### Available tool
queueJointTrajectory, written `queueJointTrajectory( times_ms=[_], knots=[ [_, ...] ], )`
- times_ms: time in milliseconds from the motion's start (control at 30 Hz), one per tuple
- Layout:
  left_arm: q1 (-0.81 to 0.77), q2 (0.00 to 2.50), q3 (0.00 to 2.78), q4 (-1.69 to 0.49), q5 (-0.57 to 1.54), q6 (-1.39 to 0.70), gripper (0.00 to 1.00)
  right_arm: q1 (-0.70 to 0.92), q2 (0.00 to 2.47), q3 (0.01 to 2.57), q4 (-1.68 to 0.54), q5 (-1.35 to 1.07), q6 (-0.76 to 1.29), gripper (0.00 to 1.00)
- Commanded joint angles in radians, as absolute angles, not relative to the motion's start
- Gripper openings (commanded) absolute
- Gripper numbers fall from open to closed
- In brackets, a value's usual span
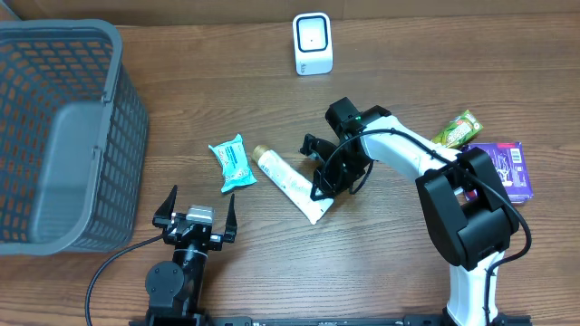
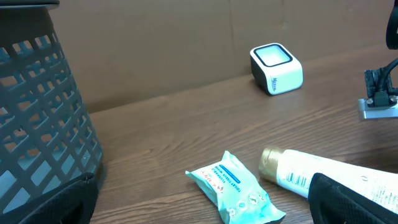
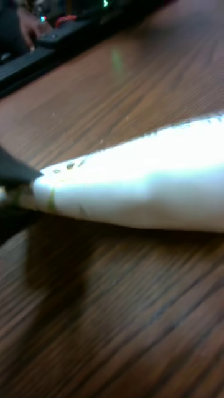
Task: Scan the item barcode
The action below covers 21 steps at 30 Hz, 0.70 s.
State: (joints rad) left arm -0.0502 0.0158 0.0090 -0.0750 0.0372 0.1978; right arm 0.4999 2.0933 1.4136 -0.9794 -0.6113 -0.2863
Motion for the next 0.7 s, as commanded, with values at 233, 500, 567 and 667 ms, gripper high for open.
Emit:
queueJointTrajectory(
  times_ms=[233, 500, 567, 667],
  knots=[
    [-0.044, 0.011, 0.005, -0.076, 0.037, 0.195, 1.00, 0.398, 2.051, 1.486, -0.928, -0.604, 0.033, 0.04],
    [-0.044, 0.011, 0.005, -0.076, 0.037, 0.195, 1.00, 0.319, 2.044, 1.485, -0.896, -0.469, 0.307, 0.04],
    [-0.044, 0.011, 0.005, -0.076, 0.037, 0.195, 1.00, 0.319, 2.044, 1.484, -0.902, -0.456, 0.315, 0.04],
    [-0.044, 0.011, 0.005, -0.076, 0.037, 0.195, 1.00, 0.321, 2.044, 1.478, -0.905, -0.456, 0.315, 0.04]
  ],
)
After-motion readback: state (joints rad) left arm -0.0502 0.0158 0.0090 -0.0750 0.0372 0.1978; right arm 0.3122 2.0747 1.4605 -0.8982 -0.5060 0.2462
